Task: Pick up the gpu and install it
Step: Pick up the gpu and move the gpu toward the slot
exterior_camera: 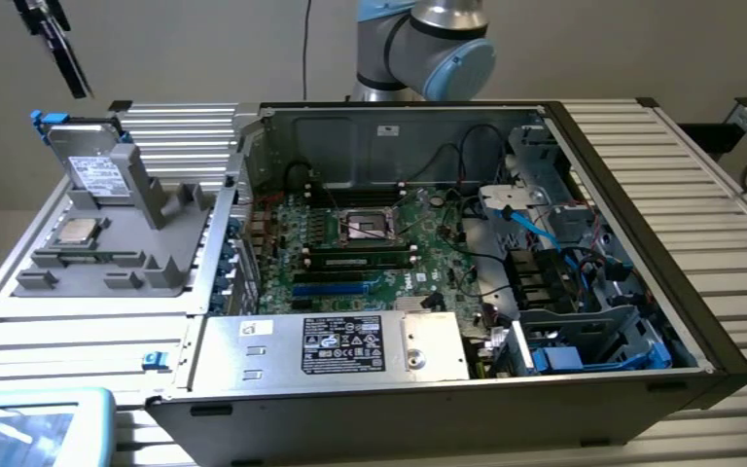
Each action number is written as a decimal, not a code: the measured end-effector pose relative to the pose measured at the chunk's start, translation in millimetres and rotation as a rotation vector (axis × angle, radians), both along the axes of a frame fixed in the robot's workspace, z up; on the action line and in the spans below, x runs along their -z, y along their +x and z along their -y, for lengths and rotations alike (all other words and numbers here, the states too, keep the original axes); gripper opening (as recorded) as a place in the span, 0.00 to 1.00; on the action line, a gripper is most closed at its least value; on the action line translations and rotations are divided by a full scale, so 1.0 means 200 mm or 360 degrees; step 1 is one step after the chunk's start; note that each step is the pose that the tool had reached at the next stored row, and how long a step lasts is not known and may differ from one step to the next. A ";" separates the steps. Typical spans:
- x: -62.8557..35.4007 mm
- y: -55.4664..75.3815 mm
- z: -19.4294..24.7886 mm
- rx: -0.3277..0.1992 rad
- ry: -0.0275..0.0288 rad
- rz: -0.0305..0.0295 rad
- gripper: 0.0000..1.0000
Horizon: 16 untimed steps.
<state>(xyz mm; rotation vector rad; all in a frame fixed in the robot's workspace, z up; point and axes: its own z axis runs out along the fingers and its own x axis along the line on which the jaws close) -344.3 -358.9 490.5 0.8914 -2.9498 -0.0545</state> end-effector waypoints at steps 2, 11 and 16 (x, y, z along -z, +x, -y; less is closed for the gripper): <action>0.000 0.00 0.000 -0.0056 0.00001 0.00000 0.27; 0.001 0.00 0.000 -0.0318 0.00000 0.00000 0.27; 0.001 0.00 0.000 -0.0463 0.00000 0.00000 0.27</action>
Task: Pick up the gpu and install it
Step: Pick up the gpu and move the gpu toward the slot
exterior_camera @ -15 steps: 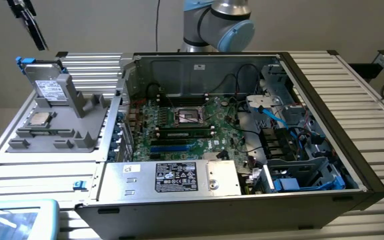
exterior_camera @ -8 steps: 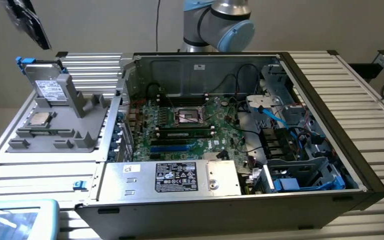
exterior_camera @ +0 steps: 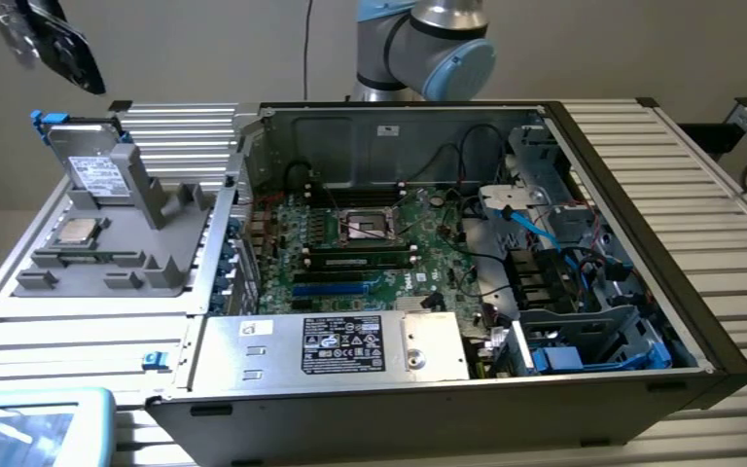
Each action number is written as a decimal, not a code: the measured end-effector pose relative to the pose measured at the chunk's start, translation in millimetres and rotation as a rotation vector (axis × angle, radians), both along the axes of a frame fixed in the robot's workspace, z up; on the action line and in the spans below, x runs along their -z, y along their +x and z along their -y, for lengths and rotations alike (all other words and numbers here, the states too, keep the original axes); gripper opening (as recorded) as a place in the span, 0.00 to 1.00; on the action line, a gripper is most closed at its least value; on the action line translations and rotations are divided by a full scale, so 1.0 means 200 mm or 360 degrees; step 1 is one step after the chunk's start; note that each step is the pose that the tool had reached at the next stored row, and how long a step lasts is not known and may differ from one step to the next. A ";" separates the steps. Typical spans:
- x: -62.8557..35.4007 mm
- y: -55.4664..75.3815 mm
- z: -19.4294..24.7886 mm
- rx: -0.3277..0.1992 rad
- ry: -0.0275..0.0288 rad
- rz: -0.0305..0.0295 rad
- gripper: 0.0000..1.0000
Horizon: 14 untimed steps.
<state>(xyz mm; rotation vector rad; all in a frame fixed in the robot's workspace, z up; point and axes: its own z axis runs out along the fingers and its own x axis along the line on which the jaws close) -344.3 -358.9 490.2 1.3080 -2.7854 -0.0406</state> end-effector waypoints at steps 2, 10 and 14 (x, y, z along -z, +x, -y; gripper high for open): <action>0.001 0.00 0.000 -0.0057 0.00001 0.00001 0.27; 0.003 0.00 0.000 -0.0288 -0.00001 -0.00001 0.27; 0.005 0.00 0.000 -0.0404 0.00000 0.00006 0.27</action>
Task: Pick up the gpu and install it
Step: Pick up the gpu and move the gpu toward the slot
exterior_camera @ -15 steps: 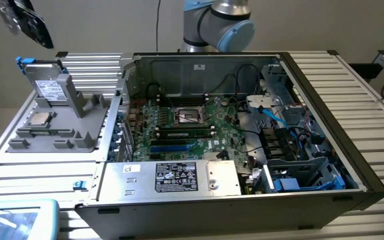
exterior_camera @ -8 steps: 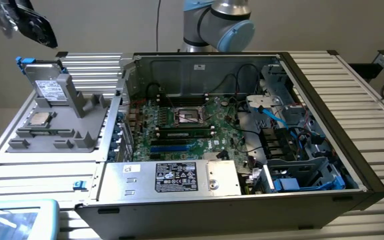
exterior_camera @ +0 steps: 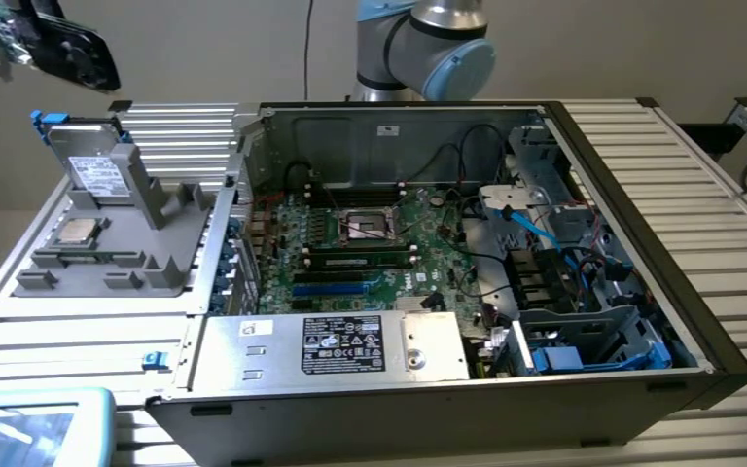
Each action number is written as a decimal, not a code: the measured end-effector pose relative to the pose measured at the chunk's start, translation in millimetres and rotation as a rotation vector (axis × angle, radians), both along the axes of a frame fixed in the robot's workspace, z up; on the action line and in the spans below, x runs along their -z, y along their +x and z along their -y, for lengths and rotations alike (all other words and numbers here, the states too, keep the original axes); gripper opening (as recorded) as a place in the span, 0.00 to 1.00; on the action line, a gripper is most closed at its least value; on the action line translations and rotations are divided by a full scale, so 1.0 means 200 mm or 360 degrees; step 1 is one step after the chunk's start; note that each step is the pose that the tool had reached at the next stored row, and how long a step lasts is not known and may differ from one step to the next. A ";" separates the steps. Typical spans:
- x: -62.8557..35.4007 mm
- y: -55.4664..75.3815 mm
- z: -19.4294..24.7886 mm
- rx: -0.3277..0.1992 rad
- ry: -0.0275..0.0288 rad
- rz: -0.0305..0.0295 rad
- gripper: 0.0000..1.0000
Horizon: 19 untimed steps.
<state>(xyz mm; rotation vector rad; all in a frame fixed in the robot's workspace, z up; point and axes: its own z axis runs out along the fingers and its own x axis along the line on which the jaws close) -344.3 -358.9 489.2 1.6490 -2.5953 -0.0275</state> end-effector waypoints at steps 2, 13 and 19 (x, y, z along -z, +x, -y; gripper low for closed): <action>0.001 0.00 0.000 -0.0057 0.00000 0.00007 0.27; 0.007 0.00 0.000 -0.0378 -0.00004 0.00083 0.27; 0.010 0.00 0.000 -0.0551 -0.00004 0.00136 0.27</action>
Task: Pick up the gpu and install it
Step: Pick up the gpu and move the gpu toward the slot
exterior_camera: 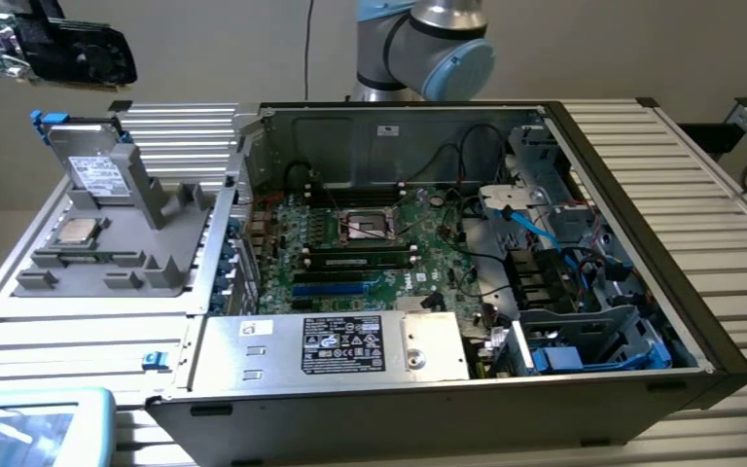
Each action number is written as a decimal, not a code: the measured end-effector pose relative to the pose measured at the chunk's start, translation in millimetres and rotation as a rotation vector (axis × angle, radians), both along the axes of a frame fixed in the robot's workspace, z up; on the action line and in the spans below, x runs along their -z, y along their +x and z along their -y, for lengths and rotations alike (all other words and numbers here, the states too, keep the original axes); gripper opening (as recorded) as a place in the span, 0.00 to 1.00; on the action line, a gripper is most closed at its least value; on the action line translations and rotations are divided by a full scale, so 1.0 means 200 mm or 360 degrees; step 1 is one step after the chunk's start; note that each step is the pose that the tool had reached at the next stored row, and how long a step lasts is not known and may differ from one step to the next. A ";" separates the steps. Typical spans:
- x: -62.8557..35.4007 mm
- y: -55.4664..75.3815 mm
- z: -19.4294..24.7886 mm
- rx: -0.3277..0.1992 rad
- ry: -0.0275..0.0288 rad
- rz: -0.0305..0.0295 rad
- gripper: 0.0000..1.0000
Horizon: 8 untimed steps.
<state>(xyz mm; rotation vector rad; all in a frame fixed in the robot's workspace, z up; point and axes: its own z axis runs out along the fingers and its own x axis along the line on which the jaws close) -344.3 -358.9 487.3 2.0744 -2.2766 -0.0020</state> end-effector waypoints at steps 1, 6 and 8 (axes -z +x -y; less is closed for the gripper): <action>0.000 0.00 0.000 -0.0030 0.00001 0.00009 0.27; 0.001 0.00 0.000 -0.0147 -0.00007 0.00264 0.27; 0.001 0.00 0.000 -0.0180 -0.00017 0.00513 0.27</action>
